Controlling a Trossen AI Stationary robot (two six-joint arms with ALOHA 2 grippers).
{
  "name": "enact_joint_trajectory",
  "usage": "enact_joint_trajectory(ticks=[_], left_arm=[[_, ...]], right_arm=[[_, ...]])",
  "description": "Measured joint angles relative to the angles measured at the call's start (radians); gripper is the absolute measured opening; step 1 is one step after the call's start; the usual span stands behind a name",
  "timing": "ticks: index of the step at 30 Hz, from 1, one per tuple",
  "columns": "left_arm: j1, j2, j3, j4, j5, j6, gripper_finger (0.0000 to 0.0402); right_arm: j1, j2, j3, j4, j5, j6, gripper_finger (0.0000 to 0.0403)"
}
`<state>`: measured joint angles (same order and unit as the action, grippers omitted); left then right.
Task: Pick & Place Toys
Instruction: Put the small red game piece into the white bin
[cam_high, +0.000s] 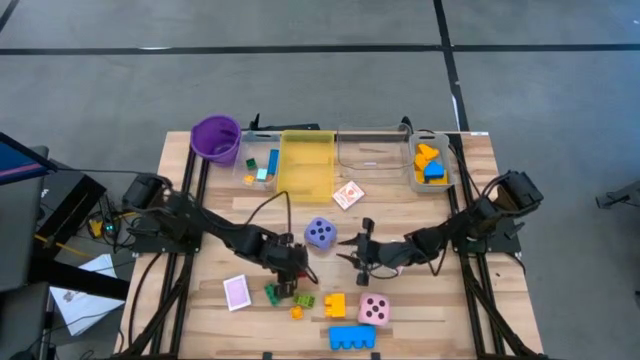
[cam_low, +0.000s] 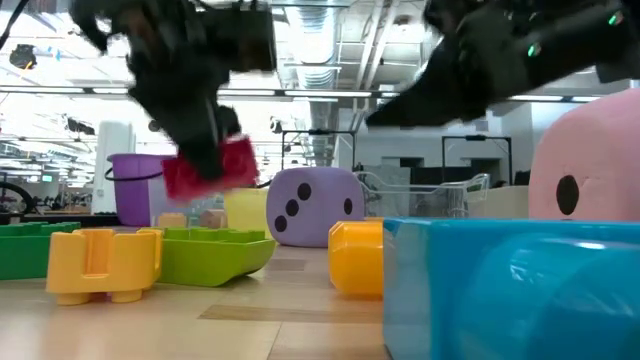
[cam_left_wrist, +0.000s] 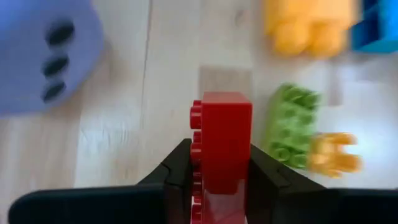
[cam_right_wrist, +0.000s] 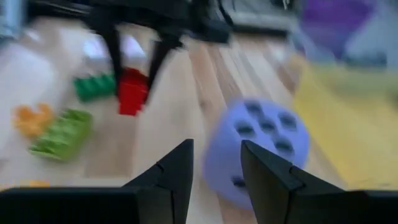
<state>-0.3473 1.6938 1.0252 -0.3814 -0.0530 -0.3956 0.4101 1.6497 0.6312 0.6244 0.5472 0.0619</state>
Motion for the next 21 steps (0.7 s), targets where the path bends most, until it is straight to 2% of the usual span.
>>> enact_joint_trajectory(ticks=[3, 6, 10, 16, 18, 21], left_arm=[[0.000, -0.072, 0.000, 0.005, 0.012, 0.044, 0.0073], [0.008, -0.152, 0.000, 0.035, 0.066, 0.069, 0.0073], [0.024, -0.256, -0.012, 0.101, 0.113, 0.071, 0.0073], [0.052, -0.393, -0.034, 0.139, 0.100, 0.071, 0.0073], [0.063, -0.430, -0.040, 0.133, 0.077, 0.074, 0.0073], [0.074, -0.479, -0.040, 0.085, -0.046, 0.077, 0.0073]], right_arm=[[0.037, -0.001, 0.000, 0.094, 0.000, -0.154, 0.0127], [0.073, -0.001, 0.025, 0.145, 0.000, -0.342, 0.0127], [0.106, -0.001, 0.093, 0.155, 0.000, -0.578, 0.0127], [0.102, -0.001, 0.212, 0.116, 0.008, -0.759, 0.0127], [0.095, -0.001, 0.249, 0.092, 0.008, -0.814, 0.0127], [0.080, -0.001, 0.289, 0.062, 0.022, -0.838, 0.0127]])
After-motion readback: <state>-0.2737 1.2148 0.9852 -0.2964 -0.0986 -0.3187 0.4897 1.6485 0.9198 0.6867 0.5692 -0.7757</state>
